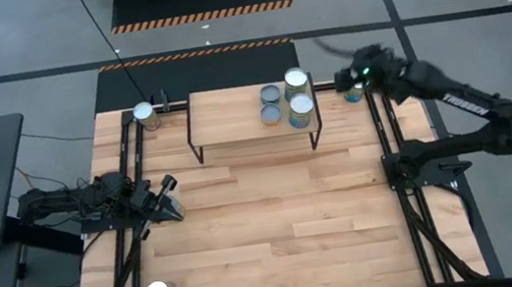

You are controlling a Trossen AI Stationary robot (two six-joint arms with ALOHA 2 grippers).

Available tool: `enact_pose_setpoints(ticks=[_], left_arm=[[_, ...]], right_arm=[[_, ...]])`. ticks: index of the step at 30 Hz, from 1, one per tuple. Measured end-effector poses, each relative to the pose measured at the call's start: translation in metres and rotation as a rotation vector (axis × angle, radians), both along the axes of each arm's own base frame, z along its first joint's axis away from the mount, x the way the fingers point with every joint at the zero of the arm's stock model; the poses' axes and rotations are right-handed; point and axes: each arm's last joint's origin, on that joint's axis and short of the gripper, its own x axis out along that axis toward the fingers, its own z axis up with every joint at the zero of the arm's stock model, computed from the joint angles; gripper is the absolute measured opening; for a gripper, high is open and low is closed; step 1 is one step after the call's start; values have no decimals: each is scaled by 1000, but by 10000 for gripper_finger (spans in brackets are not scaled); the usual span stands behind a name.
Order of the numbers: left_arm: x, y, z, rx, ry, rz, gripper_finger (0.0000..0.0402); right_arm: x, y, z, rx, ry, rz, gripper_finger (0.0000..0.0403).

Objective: Pick and place cans onto a shelf
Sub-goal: Put the big blue canned tomatoes on the shelf

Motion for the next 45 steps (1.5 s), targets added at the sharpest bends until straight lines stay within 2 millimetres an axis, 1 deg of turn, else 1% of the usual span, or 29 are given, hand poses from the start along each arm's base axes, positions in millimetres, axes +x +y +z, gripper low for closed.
enact_pose_setpoints(ticks=[2, 3, 5, 8, 11, 14, 17, 22, 25, 28, 30, 32, 34, 38, 40, 45], left_arm=[[0, 0, 0, 0, 0, 0, 27], [0, 0, 0, 0, 0, 0, 27], [0, 0, 0, 0, 0, 0, 27], [0, 0, 0, 0, 0, 0, 27], [0, 0, 0, 0, 0, 0, 27], [0, 0, 0, 0, 0, 0, 27], [0, 0, 0, 0, 0, 0, 27], [0, 0, 0, 0, 0, 0, 27], [0, 0, 0, 0, 0, 0, 27], [0, 0, 0, 0, 0, 0, 27], [0, 0, 0, 0, 0, 0, 27], [0, 0, 0, 0, 0, 0, 27], [0, 0, 0, 0, 0, 0, 27], [0, 0, 0, 0, 1, 0, 27], [0, 0, 0, 0, 0, 0, 27], [0, 0, 0, 0, 0, 0, 27]], right_arm=[[3, -3, -26, 59, 9, 6, 322], [3, -5, -36, 62, 3, -29, 321], [0, -8, -55, 21, 6, -170, 320], [-6, -12, -75, -24, -37, -345, 318], [-8, -18, -95, -4, -87, -405, 320], [-13, -27, -112, 68, -131, -445, 328], [-21, -38, -121, 143, -144, -485, 340], [-30, -52, -128, 173, -150, -564, 364], [-31, -62, -133, 192, -200, -610, 377], [-32, -65, -141, 227, -186, -648, 385], [-31, -67, -142, 202, -182, -679, 388], [-26, -68, -144, 172, -200, -711, 389], [-17, -69, -146, 125, -234, -721, 389], [-1, -77, -151, 33, -324, -737, 386], [2, -82, -156, 29, -359, -759, 384], [4, -87, -170, 41, -374, -862, 369]])
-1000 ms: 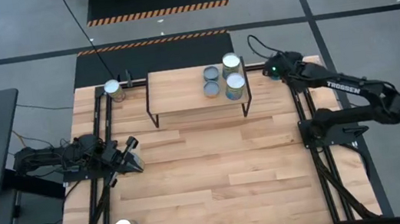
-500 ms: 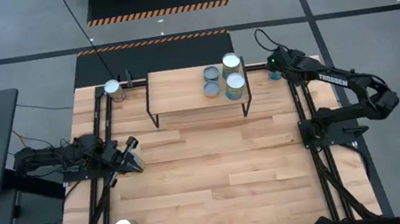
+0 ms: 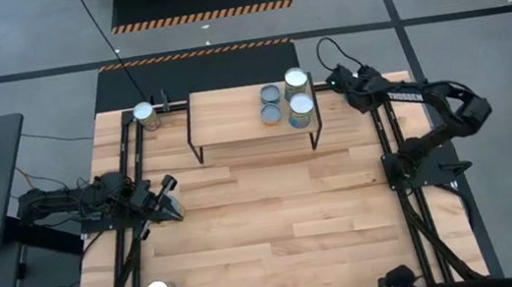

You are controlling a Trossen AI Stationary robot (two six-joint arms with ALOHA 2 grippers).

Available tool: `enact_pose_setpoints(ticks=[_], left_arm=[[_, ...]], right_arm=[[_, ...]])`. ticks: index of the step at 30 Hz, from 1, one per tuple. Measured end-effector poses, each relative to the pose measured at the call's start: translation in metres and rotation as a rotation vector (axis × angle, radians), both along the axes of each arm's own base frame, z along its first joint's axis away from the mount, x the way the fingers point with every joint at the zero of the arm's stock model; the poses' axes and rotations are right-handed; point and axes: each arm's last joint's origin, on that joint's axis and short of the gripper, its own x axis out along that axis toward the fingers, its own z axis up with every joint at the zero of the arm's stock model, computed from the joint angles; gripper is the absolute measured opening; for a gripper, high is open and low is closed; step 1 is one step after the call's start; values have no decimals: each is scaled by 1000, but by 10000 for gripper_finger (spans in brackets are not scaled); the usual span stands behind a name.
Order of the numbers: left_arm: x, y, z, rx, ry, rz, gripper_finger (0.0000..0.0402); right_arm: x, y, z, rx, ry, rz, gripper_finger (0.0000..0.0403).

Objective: Pick and place cans onto a shelf
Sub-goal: Put the big blue canned tomatoes on the shelf

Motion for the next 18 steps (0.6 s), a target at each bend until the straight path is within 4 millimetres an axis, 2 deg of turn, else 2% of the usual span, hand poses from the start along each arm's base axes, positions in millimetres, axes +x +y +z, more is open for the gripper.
enact_pose_setpoints(ticks=[7, 13, 18], left_arm=[[0, 0, 0, 0, -1, -1, 27], [0, 0, 0, 0, 0, 0, 27], [0, 0, 0, 0, 0, 0, 27]], right_arm=[[11, -16, 0, 19, 19, -16, 353], [15, -30, 0, 140, 150, -29, 352], [18, -32, -5, 194, 220, -49, 352]])
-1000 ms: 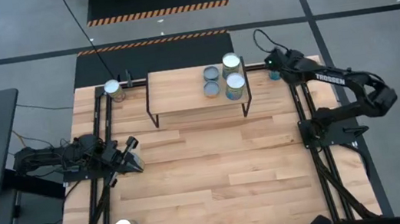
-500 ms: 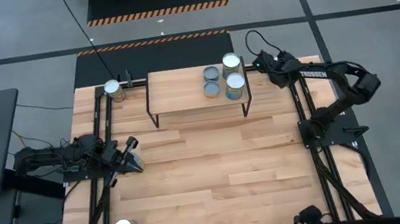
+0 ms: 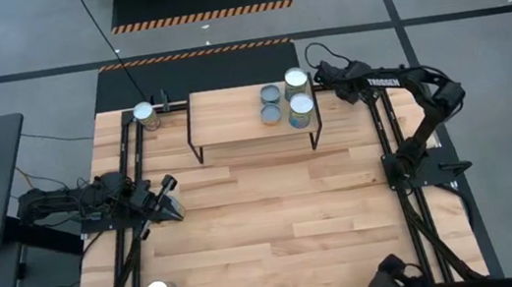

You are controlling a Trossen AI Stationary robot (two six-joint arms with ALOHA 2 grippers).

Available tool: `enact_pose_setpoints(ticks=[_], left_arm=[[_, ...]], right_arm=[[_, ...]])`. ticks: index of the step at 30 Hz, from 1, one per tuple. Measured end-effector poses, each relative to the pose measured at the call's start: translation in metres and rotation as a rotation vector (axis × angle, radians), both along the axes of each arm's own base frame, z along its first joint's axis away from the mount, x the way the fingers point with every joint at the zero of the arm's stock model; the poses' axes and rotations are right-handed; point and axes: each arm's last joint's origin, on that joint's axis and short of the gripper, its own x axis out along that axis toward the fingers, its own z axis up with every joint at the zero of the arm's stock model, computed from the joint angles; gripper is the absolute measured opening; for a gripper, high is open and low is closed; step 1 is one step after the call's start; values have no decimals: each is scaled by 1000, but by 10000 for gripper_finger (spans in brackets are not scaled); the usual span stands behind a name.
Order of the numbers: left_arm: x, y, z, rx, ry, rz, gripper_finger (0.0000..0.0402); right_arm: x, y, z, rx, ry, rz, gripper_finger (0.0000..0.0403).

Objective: Pick and place cans onto a shelf
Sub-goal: Put the big blue canned tomatoes on the shelf

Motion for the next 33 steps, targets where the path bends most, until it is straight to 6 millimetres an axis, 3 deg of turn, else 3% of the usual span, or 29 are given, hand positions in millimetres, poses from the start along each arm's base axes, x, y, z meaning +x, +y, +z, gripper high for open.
enact_pose_setpoints(ticks=[5, 23, 33], left_arm=[[0, 0, 0, 0, 0, 0, 27], [0, 0, 0, 0, 0, 0, 27], [0, 0, 0, 0, 0, 0, 27]], right_arm=[[-3, -4, -9, 47, 32, -4, 352], [-5, -4, -6, -8, 40, -44, 346], [-8, 0, -2, 12, 53, -44, 311]])
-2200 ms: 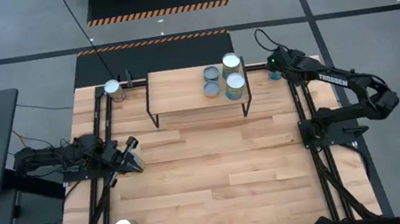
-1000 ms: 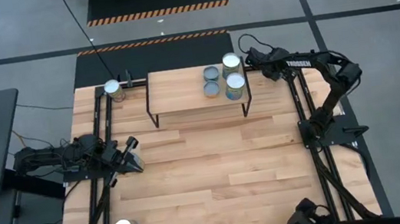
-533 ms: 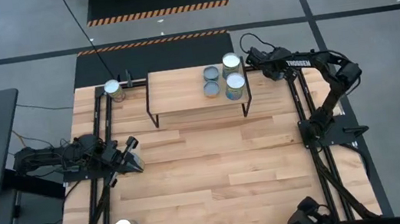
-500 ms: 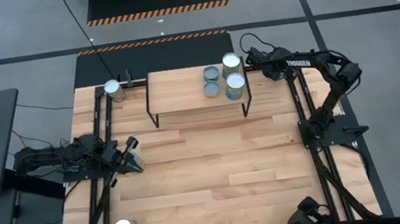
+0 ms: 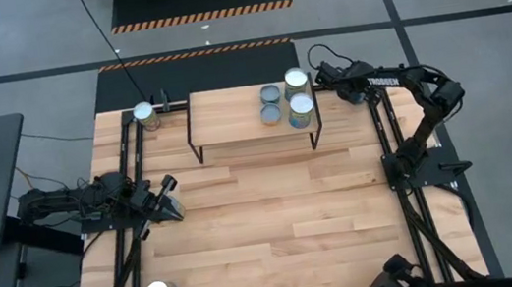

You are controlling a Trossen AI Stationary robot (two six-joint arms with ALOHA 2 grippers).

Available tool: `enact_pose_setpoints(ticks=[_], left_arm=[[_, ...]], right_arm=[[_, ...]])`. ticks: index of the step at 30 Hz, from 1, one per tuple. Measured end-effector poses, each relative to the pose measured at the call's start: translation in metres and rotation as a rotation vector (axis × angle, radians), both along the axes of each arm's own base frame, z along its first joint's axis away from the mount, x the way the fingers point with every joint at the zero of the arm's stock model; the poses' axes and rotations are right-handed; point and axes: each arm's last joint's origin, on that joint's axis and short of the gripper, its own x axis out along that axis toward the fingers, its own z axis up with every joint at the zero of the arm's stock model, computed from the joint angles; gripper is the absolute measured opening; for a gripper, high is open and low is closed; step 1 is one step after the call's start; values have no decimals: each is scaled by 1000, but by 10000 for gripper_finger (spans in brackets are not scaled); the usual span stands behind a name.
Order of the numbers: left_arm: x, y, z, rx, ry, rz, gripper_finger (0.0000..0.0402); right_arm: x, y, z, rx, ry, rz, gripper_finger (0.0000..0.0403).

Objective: Pick and place cans onto a shelf
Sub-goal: Put the big blue canned tomatoes on the shelf

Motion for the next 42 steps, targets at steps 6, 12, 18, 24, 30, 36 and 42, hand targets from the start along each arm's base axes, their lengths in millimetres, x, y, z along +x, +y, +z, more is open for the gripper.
enact_pose_setpoints(ticks=[6, 12, 18, 24, 30, 36, 42], left_arm=[[0, 0, 0, 0, -1, 0, 27], [0, 0, 0, 0, 0, 0, 27], [0, 0, 0, 0, 0, 0, 27], [0, 0, 0, 0, 0, 0, 27], [0, 0, 0, 0, 0, 0, 27], [0, 0, 0, 0, 0, 0, 27], [0, 0, 0, 0, -1, 0, 27]], right_arm=[[-9, 20, 35, -60, -3, 20, 316], [-20, 43, 81, -227, -90, 51, 316], [-29, 66, 117, -385, -129, 127, 316], [-12, 77, 168, -675, -248, 371, 316], [25, 99, 220, -906, -266, 699, 316], [76, 115, 251, -881, -131, 1005, 316], [125, 123, 268, -810, 13, 1330, 316]])
